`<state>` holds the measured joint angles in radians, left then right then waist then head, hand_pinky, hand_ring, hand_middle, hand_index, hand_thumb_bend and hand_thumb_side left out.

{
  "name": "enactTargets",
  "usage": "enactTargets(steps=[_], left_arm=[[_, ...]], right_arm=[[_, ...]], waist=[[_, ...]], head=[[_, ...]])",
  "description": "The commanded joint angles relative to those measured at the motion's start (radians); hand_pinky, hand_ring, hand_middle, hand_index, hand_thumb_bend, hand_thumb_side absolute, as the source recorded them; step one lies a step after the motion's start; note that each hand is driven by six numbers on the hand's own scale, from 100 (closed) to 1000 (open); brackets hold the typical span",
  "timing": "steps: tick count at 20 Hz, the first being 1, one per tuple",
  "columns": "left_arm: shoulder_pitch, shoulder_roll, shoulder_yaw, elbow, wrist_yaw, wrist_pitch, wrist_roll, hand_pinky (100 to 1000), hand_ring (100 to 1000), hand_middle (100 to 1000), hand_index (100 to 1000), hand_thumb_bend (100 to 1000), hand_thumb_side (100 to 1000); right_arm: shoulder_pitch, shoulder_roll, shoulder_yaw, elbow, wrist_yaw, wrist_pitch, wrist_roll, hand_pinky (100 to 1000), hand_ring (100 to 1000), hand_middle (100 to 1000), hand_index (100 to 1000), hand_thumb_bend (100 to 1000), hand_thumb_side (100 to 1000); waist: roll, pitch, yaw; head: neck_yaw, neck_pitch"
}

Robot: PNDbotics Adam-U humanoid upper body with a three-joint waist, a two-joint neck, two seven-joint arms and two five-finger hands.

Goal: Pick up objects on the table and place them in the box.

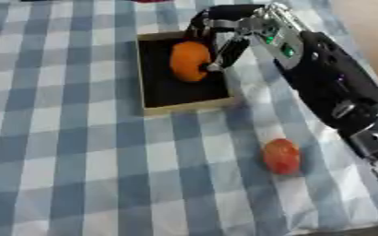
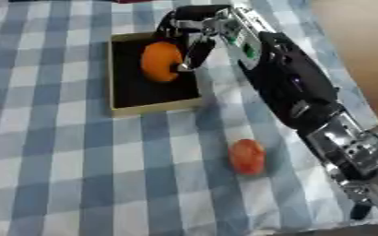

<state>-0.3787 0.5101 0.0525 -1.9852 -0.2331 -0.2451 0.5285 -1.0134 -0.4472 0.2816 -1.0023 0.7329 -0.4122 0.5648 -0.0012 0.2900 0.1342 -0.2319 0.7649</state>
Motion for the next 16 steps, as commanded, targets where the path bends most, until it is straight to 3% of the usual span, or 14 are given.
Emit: enactTargets(steps=[1, 7, 12, 16], left_arm=[[-0.01, 0.014, 0.005, -0.015, 0.004, 0.002, 0.0, 845, 839, 736, 832, 134, 730], [-0.008, 0.015, 0.006, -0.015, 0.003, 0.002, 0.001, 845, 839, 736, 832, 136, 729], [-0.006, 0.017, 0.007, -0.015, 0.001, 0.002, 0.001, 845, 838, 736, 832, 135, 728], [-0.002, 0.021, 0.008, -0.015, -0.001, 0.003, 0.002, 845, 839, 736, 832, 134, 728]], right_arm=[[-0.028, -0.01, -0.02, -0.007, 0.014, -0.009, -0.002, 634, 800, 817, 892, 411, 271], [-0.034, -0.022, -0.041, -0.055, -0.005, 0.008, 0.006, 675, 835, 845, 930, 429, 312], [-0.037, -0.052, -0.063, -0.143, -0.055, 0.034, -0.01, 654, 829, 839, 922, 453, 251], [-0.024, -0.113, -0.067, -0.246, -0.111, 0.049, -0.002, 651, 826, 836, 921, 456, 233]], waist=[[0.004, -0.016, -0.001], [0.005, -0.017, -0.005], [0.005, -0.019, -0.012], [0.004, -0.02, -0.018]], head=[[0.0, 0.005], [0.005, 0.005], [0.009, 0.005], [0.014, 0.005]])
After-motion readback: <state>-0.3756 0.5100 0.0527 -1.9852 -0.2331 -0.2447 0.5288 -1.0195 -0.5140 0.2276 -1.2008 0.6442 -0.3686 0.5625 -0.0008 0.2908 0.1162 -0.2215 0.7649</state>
